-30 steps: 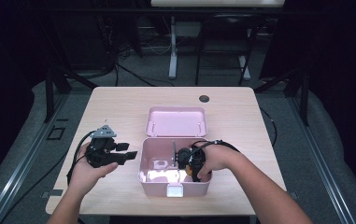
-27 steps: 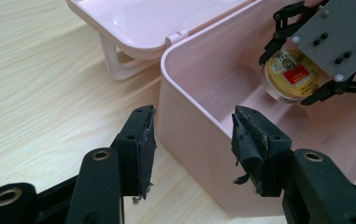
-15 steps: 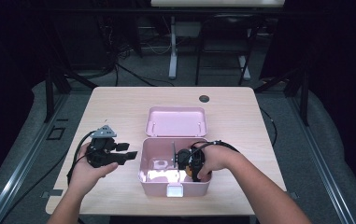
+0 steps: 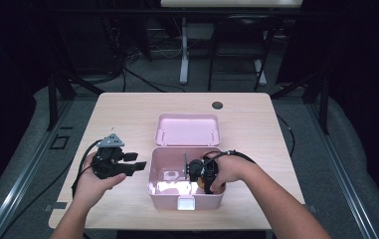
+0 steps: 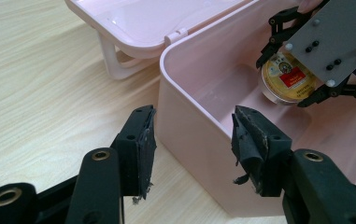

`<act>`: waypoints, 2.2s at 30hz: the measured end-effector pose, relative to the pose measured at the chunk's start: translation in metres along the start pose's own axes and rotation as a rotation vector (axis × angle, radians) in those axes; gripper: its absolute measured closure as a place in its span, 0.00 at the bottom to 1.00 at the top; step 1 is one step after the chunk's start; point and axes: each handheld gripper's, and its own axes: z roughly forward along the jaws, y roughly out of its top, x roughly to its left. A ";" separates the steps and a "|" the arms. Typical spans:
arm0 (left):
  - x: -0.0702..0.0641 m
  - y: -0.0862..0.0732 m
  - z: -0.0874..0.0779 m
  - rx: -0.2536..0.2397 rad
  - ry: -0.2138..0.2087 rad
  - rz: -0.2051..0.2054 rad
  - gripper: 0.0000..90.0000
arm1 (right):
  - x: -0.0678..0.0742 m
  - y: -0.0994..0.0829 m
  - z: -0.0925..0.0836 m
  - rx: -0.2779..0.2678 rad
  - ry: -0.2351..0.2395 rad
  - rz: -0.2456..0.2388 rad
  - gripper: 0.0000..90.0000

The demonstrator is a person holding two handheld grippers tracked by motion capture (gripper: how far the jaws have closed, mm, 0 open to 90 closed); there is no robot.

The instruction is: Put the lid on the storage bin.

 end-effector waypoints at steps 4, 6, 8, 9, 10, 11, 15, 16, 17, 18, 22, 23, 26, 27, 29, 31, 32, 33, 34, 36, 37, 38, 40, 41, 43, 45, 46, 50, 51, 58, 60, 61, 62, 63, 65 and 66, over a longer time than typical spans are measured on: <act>0.000 0.000 0.000 -0.001 0.002 0.001 0.55 | 0.000 -0.001 0.000 -0.013 0.004 0.008 0.22; 0.000 0.000 0.000 0.000 0.001 -0.001 0.55 | 0.000 0.000 0.000 -0.007 0.001 0.006 0.22; 0.000 0.000 0.000 0.001 0.002 0.000 0.55 | 0.000 0.000 0.002 -0.004 -0.002 0.006 0.22; 0.000 0.000 0.000 0.001 0.001 0.001 0.55 | 0.000 0.000 0.002 -0.004 -0.003 0.003 0.22; 0.000 0.000 0.000 0.000 0.001 0.000 0.55 | 0.000 0.000 0.002 -0.002 -0.003 0.002 0.22; 0.000 0.000 0.000 0.000 0.002 0.001 0.55 | 0.000 0.000 0.003 0.002 -0.004 -0.001 0.22; -0.001 0.000 0.000 -0.001 0.001 -0.001 0.55 | 0.000 0.000 0.005 0.004 -0.003 -0.004 0.22; -0.001 0.000 0.000 -0.001 0.000 -0.001 0.55 | 0.000 0.000 0.005 0.005 -0.003 -0.005 0.22; -0.001 0.000 0.000 0.001 -0.002 -0.002 0.55 | 0.000 0.000 0.005 0.006 -0.004 -0.005 0.22; -0.001 0.000 0.000 0.001 -0.003 -0.001 0.55 | 0.000 0.000 0.005 0.006 -0.005 -0.005 0.22; -0.001 0.000 0.001 0.000 -0.002 0.003 0.55 | 0.001 0.001 0.005 0.004 -0.006 -0.010 0.22; -0.001 0.000 0.001 -0.004 0.000 0.001 0.55 | 0.001 0.001 0.006 0.004 -0.006 -0.010 0.22; -0.001 0.000 0.002 -0.002 -0.003 -0.002 0.55 | 0.001 0.001 0.006 0.004 -0.002 -0.011 0.22; -0.001 0.000 0.002 -0.001 -0.004 -0.003 0.55 | 0.001 0.001 0.007 0.005 0.000 -0.012 0.22; -0.001 0.000 0.002 0.002 -0.004 -0.002 0.55 | 0.001 0.001 0.007 0.004 0.002 -0.009 0.22; -0.001 0.000 0.002 0.002 -0.004 -0.002 0.55 | 0.001 0.000 0.007 0.003 0.004 -0.008 0.21; -0.001 0.000 0.002 0.002 -0.004 -0.002 0.55 | 0.001 0.000 0.006 0.004 0.004 -0.008 0.21; -0.001 0.000 0.002 -0.001 -0.004 -0.004 0.55 | 0.000 0.000 0.006 0.000 0.003 -0.005 0.19; -0.001 0.000 0.002 -0.003 -0.003 -0.004 0.55 | 0.000 0.000 0.006 -0.003 0.005 -0.003 0.16; -0.001 0.000 0.002 -0.004 -0.004 -0.003 0.55 | 0.000 0.000 0.004 -0.008 0.005 0.007 0.16; -0.002 0.000 0.002 -0.002 -0.005 -0.004 0.55 | 0.000 -0.001 0.004 -0.014 0.006 0.005 0.16; -0.002 0.000 0.002 -0.002 -0.004 -0.002 0.55 | 0.001 -0.001 0.003 -0.016 0.009 0.006 0.16; -0.002 0.000 0.002 -0.002 -0.004 -0.002 0.55 | 0.001 -0.001 0.001 -0.021 0.015 0.007 0.16; -0.002 0.000 0.002 -0.002 -0.004 -0.002 0.55 | 0.002 -0.001 0.000 -0.018 0.015 0.002 0.16; -0.002 0.000 0.002 -0.002 -0.004 -0.002 0.55 | 0.002 -0.001 -0.001 -0.023 0.015 0.006 0.16; -0.002 0.000 0.002 0.001 -0.004 0.002 0.55 | 0.002 -0.002 -0.004 -0.034 0.010 0.009 0.17; -0.002 0.000 0.002 0.002 -0.005 -0.002 0.55 | 0.002 -0.002 -0.005 -0.040 0.004 0.008 0.17; -0.002 0.000 0.003 0.006 -0.010 0.004 0.55 | 0.001 -0.004 -0.013 -0.066 -0.010 0.028 0.18; -0.003 0.000 0.003 0.006 -0.013 0.004 0.55 | 0.001 -0.005 -0.016 -0.080 -0.007 0.037 0.18; -0.004 0.000 0.003 0.004 -0.013 0.011 0.57 | 0.001 -0.005 -0.032 -0.082 -0.025 0.041 0.18; -0.004 0.000 0.004 0.004 -0.013 0.008 0.57 | 0.001 -0.005 -0.039 -0.092 -0.020 0.053 0.19; -0.004 0.000 0.003 0.003 -0.015 0.010 0.57 | 0.001 -0.005 -0.042 -0.097 -0.022 0.059 0.19; -0.004 0.000 0.003 -0.004 -0.015 0.006 0.57 | 0.001 -0.005 -0.044 -0.096 -0.027 0.056 0.20; -0.004 0.000 0.003 -0.006 -0.014 0.009 0.57 | 0.001 -0.006 -0.047 -0.093 -0.043 0.051 0.22; -0.004 0.001 0.002 -0.002 -0.018 0.005 0.58 | -0.001 -0.006 -0.053 -0.106 -0.064 0.070 0.24; -0.005 0.001 0.001 -0.001 -0.018 0.006 0.58 | -0.002 -0.006 -0.056 -0.105 -0.066 0.081 0.24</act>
